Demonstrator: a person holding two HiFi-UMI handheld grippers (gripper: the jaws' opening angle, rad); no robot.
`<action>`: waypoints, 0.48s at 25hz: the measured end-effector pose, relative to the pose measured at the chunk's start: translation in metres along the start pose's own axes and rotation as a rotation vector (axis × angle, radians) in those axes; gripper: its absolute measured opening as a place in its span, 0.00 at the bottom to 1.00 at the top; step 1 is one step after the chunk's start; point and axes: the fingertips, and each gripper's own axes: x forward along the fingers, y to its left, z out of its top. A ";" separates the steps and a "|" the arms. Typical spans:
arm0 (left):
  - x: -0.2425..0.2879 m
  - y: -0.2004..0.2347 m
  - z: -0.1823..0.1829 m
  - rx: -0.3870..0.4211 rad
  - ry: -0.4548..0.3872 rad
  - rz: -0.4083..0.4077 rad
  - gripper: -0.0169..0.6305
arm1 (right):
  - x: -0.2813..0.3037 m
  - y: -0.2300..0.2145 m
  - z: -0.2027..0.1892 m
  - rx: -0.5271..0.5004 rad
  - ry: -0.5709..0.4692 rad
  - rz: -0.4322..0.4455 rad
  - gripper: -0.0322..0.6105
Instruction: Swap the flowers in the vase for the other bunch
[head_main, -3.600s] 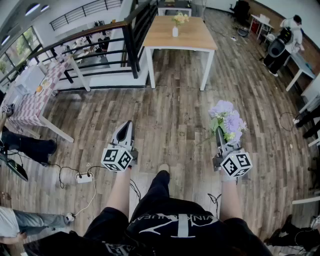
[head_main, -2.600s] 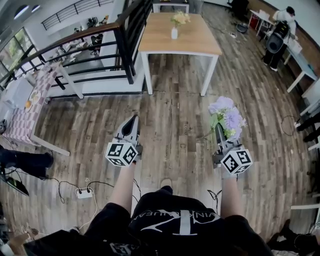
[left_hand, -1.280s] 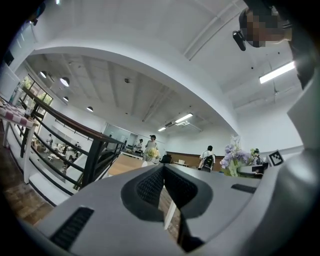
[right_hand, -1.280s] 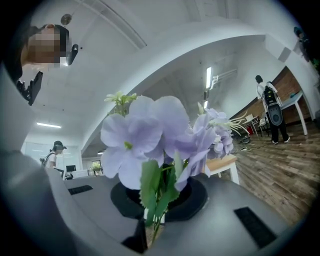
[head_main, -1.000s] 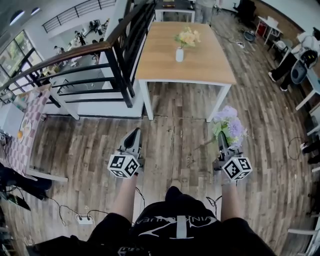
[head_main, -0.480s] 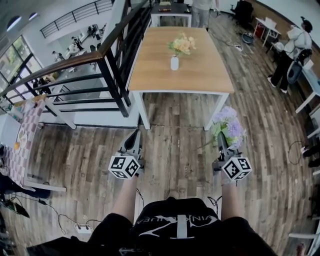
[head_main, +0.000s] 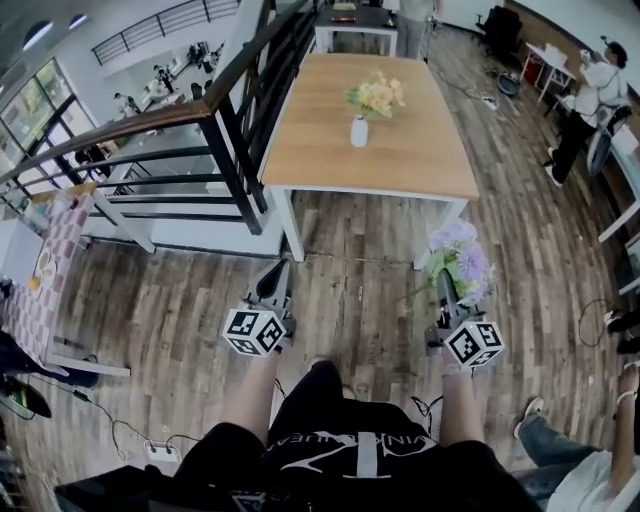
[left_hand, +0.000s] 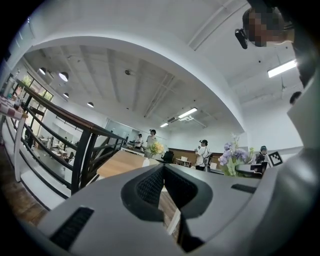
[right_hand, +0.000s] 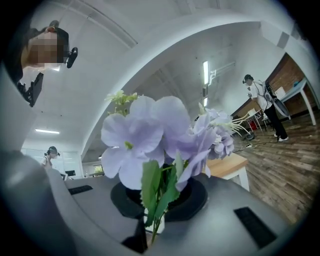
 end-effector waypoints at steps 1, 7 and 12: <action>0.004 0.001 0.000 0.001 0.001 0.000 0.04 | 0.003 -0.002 0.000 0.003 0.001 0.002 0.12; 0.042 0.016 -0.001 0.004 0.004 -0.010 0.04 | 0.040 -0.018 0.004 0.003 -0.010 0.023 0.12; 0.091 0.023 0.003 -0.004 -0.009 -0.037 0.04 | 0.076 -0.036 0.016 -0.014 0.000 0.025 0.12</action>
